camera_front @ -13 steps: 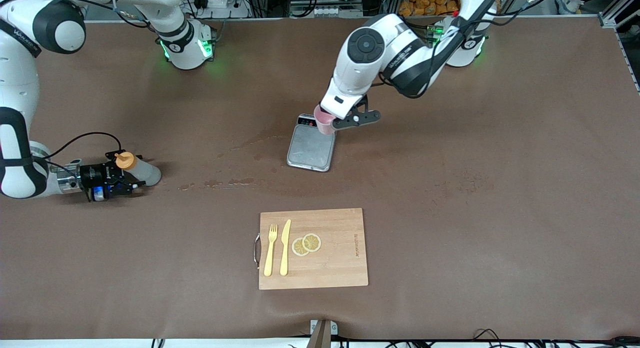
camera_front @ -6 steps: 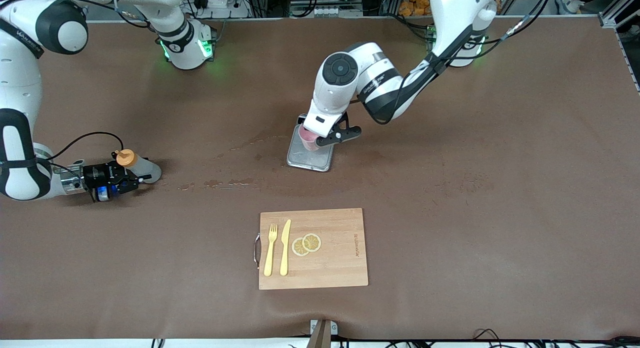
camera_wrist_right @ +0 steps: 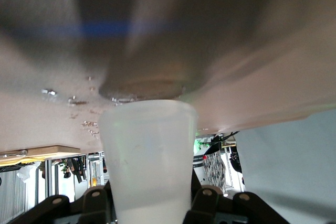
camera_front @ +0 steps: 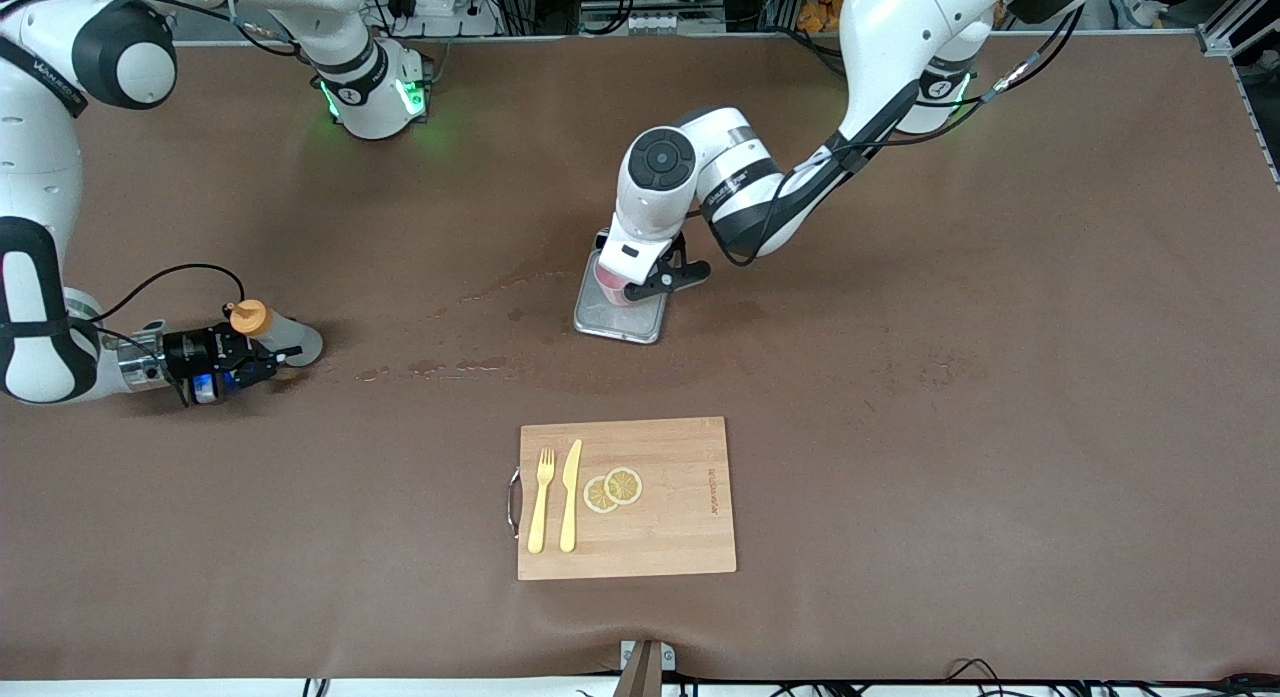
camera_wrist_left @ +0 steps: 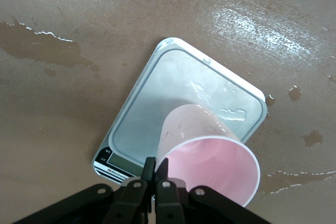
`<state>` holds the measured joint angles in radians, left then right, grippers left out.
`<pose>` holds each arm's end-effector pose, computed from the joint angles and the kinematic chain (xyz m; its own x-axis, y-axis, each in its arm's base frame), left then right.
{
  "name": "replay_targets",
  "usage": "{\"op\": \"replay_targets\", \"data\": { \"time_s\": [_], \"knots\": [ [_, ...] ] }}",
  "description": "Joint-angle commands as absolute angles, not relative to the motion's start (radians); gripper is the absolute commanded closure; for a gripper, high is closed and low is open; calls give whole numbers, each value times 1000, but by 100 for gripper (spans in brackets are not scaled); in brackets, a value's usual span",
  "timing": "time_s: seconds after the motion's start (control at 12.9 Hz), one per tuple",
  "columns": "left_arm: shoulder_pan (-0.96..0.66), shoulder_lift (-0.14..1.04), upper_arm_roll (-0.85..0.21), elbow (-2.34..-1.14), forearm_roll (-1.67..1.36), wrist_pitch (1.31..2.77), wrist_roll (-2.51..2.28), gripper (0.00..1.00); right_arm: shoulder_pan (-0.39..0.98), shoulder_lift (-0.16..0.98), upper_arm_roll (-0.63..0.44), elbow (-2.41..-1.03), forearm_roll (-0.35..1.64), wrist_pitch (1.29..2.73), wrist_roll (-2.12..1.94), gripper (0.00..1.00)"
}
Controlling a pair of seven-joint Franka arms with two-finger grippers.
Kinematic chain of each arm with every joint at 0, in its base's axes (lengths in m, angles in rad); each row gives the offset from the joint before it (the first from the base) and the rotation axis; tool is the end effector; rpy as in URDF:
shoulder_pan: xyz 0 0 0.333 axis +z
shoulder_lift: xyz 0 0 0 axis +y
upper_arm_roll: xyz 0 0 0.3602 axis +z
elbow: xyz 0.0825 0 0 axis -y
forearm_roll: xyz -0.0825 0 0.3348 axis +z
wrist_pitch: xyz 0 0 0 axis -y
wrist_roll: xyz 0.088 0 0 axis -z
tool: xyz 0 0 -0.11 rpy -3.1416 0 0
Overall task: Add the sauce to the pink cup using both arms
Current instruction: 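Carry the pink cup onto the silver scale with the left gripper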
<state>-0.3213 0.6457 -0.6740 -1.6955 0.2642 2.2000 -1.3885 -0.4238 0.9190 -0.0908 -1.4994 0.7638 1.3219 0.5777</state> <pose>0.4250 -0.4987 0.3461 0.9317 0.3236 -0.1649 0.3352 -0.9409 0.0479 0.5588 -0.2024 0.1797 -0.0194 -0.3505 -0.9364 -0.9502 -0.2849 0.1263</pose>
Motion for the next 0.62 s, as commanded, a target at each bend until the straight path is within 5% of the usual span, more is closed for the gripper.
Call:
{"op": "replay_targets", "data": {
  "time_s": [0.0, 0.23, 0.31, 0.39, 0.54],
  "knots": [
    [-359, 672, -640, -1669, 296, 2217, -1428, 100, -400, 885, -92, -1448, 765, 1247, 687, 72],
    [-373, 676, -621, -1669, 296, 2266, -1430, 96, -356, 848, -94, -1407, 721, 1213, 784, 72],
    [-374, 678, -618, -1669, 296, 2266, -1431, 39, -332, 833, -98, -1407, 703, 1215, 790, 72],
    [-373, 673, -618, -1669, 298, 2266, -1440, 0, -316, 819, -100, -1407, 686, 1215, 802, 72],
    [-353, 652, -617, -1670, 301, 2266, -1453, 0, -286, 789, -100, -1398, 649, 1216, 860, 72]
  ]
}}
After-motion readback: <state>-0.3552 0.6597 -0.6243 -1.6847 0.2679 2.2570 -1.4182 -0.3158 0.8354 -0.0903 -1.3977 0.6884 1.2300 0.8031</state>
